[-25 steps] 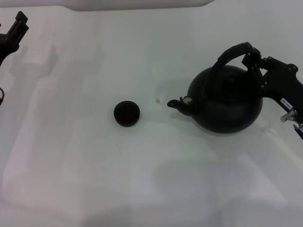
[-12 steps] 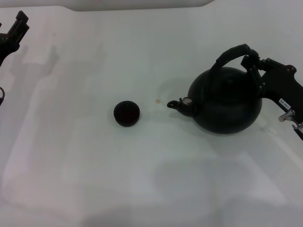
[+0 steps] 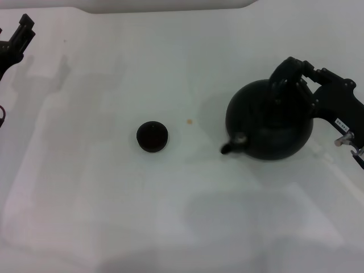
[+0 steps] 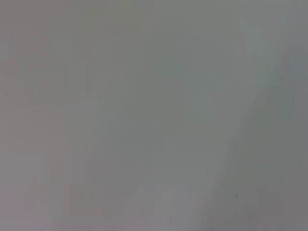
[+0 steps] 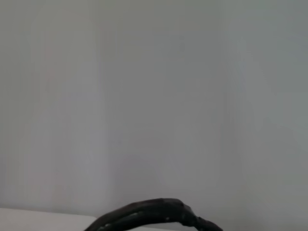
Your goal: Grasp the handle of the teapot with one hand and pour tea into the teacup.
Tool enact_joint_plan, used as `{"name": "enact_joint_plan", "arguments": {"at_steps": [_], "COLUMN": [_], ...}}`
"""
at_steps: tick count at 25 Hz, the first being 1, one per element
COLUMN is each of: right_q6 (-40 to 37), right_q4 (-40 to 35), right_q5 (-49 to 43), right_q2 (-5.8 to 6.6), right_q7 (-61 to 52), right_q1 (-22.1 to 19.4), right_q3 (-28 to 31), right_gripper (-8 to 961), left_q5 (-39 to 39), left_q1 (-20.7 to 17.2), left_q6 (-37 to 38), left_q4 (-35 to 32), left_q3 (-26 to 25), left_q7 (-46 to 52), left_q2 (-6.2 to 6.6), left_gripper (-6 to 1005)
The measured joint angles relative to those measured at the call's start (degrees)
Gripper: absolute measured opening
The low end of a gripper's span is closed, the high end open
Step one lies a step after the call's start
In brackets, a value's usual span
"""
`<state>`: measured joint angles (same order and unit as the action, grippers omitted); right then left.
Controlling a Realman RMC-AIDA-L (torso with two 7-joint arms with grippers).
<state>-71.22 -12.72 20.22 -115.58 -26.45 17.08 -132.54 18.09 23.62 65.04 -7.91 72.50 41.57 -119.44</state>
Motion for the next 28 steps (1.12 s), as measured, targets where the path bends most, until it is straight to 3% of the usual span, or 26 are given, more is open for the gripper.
{"name": "enact_joint_plan", "arguments": {"at_steps": [5,13,24,28], "right_q6": [0.1,1.6,-5.9,-7.1], "right_q4": [-0.2,0.0,1.6,2.7], "right_q5": [-0.1,-0.1,0.4,0.6], "right_q2": [0.00,0.10,0.16,0.08], "right_q7": [-0.1,-6.5,-6.8,-6.4], "right_q1": [-0.2,-0.2,-4.3,-4.6], "right_q3": [0.0,0.2,2.1,5.4], "right_gripper": [308,372,792,852], "left_q5": [0.0,-0.1,-0.1,-0.2], "left_q1": [-0.2,-0.2,-0.3,-0.3], "left_q6": [0.1,0.1,0.5,0.5], "left_q4": [0.0,0.0,0.0,0.0], "left_q3": [0.0,0.0,0.0,0.0], "left_q7": [0.0,0.0,0.0,-0.2], "left_q2": [0.00,0.00,0.00,0.00], "left_gripper": [863,862,862,862]}}
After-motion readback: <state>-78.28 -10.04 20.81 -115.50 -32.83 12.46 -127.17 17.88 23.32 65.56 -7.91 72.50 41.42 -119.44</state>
